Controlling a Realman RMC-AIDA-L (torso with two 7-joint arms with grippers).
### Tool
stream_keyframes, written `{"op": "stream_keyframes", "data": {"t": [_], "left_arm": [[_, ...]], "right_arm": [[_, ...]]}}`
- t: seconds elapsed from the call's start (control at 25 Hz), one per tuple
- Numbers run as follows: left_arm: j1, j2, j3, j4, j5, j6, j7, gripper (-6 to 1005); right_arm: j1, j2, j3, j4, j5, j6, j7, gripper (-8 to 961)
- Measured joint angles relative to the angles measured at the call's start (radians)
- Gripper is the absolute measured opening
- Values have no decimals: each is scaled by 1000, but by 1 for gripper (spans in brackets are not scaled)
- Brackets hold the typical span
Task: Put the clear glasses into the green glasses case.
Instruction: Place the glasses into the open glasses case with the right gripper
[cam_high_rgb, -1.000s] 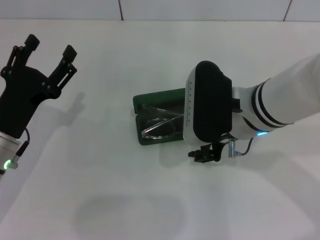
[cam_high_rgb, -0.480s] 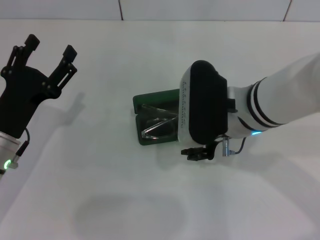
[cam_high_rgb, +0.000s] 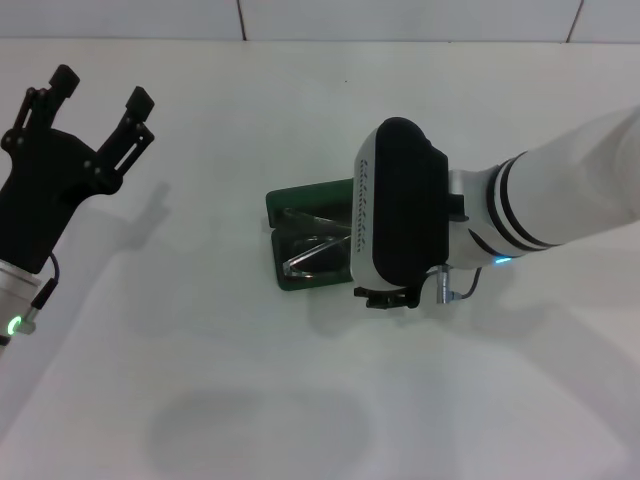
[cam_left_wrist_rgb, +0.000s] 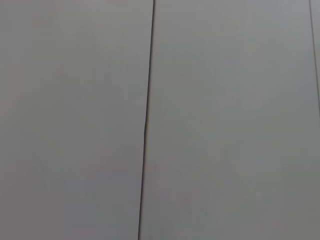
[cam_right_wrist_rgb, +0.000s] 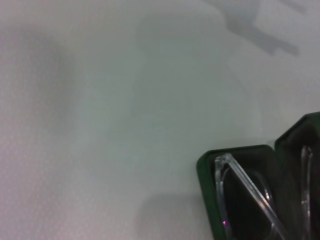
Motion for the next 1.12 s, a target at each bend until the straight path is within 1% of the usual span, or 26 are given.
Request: {"op": "stream_keyframes", "data": {"t": [0.52,0.84,1.12], "left_arm": [[2,0,0,0,0,-2,2,875],[4,0,0,2,0,-2,2,875],[9,1,0,2,0,-1,2,875]], "right_arm": [[0,0,-3,18,-1,41,-3,533],[-13,-1,-37,-44,5,15,-5,532],[-50,-1,-11,-85,13,19,-36,531]]}}
